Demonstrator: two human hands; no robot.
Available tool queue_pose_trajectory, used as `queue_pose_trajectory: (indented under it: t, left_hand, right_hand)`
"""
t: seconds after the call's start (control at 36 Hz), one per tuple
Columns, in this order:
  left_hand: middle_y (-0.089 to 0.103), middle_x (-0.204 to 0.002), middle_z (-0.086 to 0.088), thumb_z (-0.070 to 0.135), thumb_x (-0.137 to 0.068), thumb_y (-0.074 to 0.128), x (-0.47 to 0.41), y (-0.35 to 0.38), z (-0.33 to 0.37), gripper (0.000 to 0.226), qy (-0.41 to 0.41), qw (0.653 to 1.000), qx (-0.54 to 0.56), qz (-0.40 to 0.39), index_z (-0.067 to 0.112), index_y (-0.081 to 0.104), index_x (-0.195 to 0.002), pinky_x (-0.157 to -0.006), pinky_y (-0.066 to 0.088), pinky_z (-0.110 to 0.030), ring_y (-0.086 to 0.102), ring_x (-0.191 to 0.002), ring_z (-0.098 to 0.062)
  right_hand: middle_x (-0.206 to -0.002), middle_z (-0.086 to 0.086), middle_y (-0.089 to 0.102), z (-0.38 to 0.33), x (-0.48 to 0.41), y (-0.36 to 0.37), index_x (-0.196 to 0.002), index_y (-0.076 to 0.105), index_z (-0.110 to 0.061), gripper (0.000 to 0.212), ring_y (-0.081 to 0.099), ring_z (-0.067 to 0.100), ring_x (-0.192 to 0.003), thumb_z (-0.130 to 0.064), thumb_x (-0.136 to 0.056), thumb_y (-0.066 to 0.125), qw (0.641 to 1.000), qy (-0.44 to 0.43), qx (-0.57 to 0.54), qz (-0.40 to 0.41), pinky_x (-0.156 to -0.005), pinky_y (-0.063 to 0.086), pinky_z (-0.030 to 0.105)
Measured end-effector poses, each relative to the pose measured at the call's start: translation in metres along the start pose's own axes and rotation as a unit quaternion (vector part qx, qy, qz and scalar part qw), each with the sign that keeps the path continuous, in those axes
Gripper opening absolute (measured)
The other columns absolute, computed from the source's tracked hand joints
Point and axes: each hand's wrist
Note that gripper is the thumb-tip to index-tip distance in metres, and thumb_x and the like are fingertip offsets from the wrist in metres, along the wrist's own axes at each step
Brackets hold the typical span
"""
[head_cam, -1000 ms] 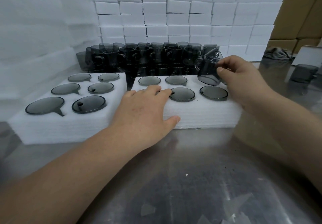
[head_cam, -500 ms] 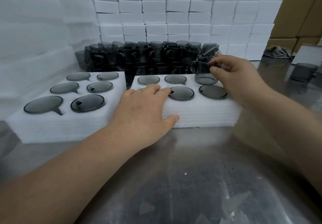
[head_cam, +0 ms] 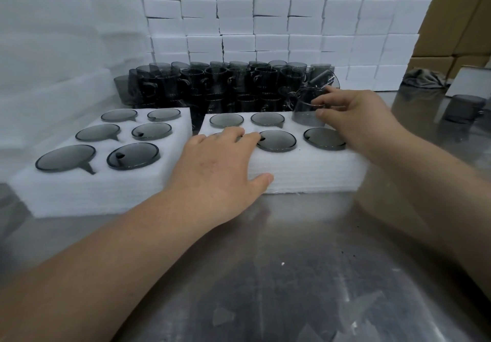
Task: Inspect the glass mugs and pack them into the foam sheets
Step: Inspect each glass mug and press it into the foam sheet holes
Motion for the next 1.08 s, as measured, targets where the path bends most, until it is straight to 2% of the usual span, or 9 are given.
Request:
queue_pose_trajectory:
  t: [0.08, 0.22, 0.39, 0.47, 0.56, 0.69, 0.75, 0.86, 1.08]
  left_hand:
    - [0.030, -0.146, 0.012, 0.061, -0.075, 0.029, -0.0002, 0.0000, 0.0004, 0.073, -0.002, 1.000, 0.000, -0.001, 0.032, 0.026, -0.142, -0.103, 0.020, -0.031, 0.039, -0.123, -0.014]
    - [0.030, -0.146, 0.011, 0.061, -0.078, 0.032, -0.0006, 0.0002, -0.0001, 0.070, 0.000, 1.000, -0.001, 0.000, 0.032, 0.027, -0.142, -0.103, 0.020, -0.031, 0.039, -0.123, -0.014]
    - [0.031, -0.145, 0.011, 0.061, -0.078, 0.032, -0.0003, 0.0008, -0.0005, 0.070, 0.002, 1.000, -0.002, -0.002, 0.032, 0.027, -0.141, -0.103, 0.021, -0.031, 0.040, -0.123, -0.014]
    - [0.031, -0.145, 0.011, 0.061, -0.076, 0.030, 0.0000, 0.0004, -0.0009, 0.072, 0.004, 1.000, -0.004, -0.002, 0.031, 0.027, -0.141, -0.103, 0.021, -0.031, 0.039, -0.123, -0.014]
    - [0.031, -0.145, 0.011, 0.062, -0.076, 0.028, 0.0003, 0.0005, -0.0007, 0.072, 0.004, 1.000, -0.001, -0.001, 0.031, 0.027, -0.141, -0.104, 0.021, -0.031, 0.039, -0.124, -0.014]
    - [0.032, -0.145, 0.011, 0.062, -0.073, 0.025, 0.0003, 0.0003, -0.0007, 0.075, 0.003, 1.000, -0.002, 0.001, 0.032, 0.027, -0.141, -0.103, 0.022, -0.032, 0.040, -0.123, -0.014]
    - [0.032, -0.145, 0.011, 0.062, -0.073, 0.025, 0.0002, 0.0007, -0.0008, 0.075, 0.003, 1.000, -0.004, 0.000, 0.032, 0.027, -0.141, -0.103, 0.022, -0.032, 0.040, -0.124, -0.013]
    - [0.031, -0.146, 0.011, 0.063, -0.071, 0.024, -0.0002, 0.0009, -0.0010, 0.076, 0.002, 1.000, -0.004, 0.000, 0.032, 0.028, -0.141, -0.104, 0.021, -0.032, 0.039, -0.124, -0.013]
    - [0.032, -0.145, 0.010, 0.063, -0.072, 0.024, 0.0000, 0.0003, -0.0006, 0.076, 0.002, 1.000, -0.004, 0.001, 0.031, 0.028, -0.141, -0.103, 0.021, -0.031, 0.039, -0.124, -0.014]
  right_hand:
    - [-0.130, -0.012, 0.050, 0.0035, -0.0031, -0.0002, -0.107, 0.066, -0.029, 0.022, 0.048, -0.008, -0.092, -0.019, -0.088, 0.061, 1.000, 0.008, 0.028, -0.004, -0.059, 0.029, -0.009]
    - [-0.092, -0.008, 0.059, 0.0037, -0.0026, -0.0021, -0.112, 0.063, -0.029, 0.024, 0.048, -0.004, -0.064, -0.022, -0.090, 0.058, 0.998, 0.015, 0.060, -0.008, -0.043, 0.030, 0.000]
    - [-0.125, -0.007, 0.056, 0.0006, -0.0008, -0.0018, -0.084, 0.060, -0.032, 0.011, 0.058, 0.015, -0.085, -0.024, -0.090, 0.056, 0.995, 0.012, 0.094, -0.018, -0.058, 0.035, 0.017]
    - [-0.102, 0.001, 0.065, -0.0008, 0.0004, -0.0018, -0.078, 0.059, -0.031, 0.016, 0.061, 0.012, -0.074, -0.023, -0.091, 0.054, 0.996, 0.003, 0.089, -0.001, -0.051, 0.038, 0.020]
    - [-0.073, -0.015, 0.057, 0.0000, 0.0005, -0.0018, -0.082, 0.060, -0.030, 0.013, 0.046, -0.002, -0.051, -0.025, -0.091, 0.052, 0.995, 0.006, 0.098, 0.012, -0.041, 0.029, 0.006]
    - [-0.094, -0.012, 0.054, -0.0028, 0.0022, -0.0029, -0.086, 0.067, -0.028, 0.011, 0.048, 0.003, -0.083, -0.026, -0.090, 0.056, 0.991, -0.034, 0.130, 0.024, -0.066, 0.031, 0.017]
    - [-0.100, -0.011, 0.051, -0.0042, 0.0026, -0.0037, -0.088, 0.069, -0.029, 0.011, 0.046, 0.000, -0.091, -0.028, -0.088, 0.058, 0.988, -0.044, 0.145, 0.027, -0.067, 0.027, 0.013]
    - [-0.099, -0.010, 0.049, -0.0042, 0.0018, -0.0023, -0.084, 0.063, -0.032, 0.002, 0.049, 0.003, -0.081, -0.033, -0.083, 0.065, 0.987, -0.043, 0.148, 0.043, -0.062, 0.029, 0.012]
    - [-0.093, -0.002, 0.058, -0.0045, 0.0023, -0.0012, -0.077, 0.058, -0.030, 0.010, 0.053, 0.008, -0.074, -0.034, -0.085, 0.062, 0.987, -0.026, 0.157, 0.039, -0.062, 0.033, 0.021]
Point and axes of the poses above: each hand's wrist, its own x-axis away from the middle knuckle, its own y-axis out of the palm, z = x × y
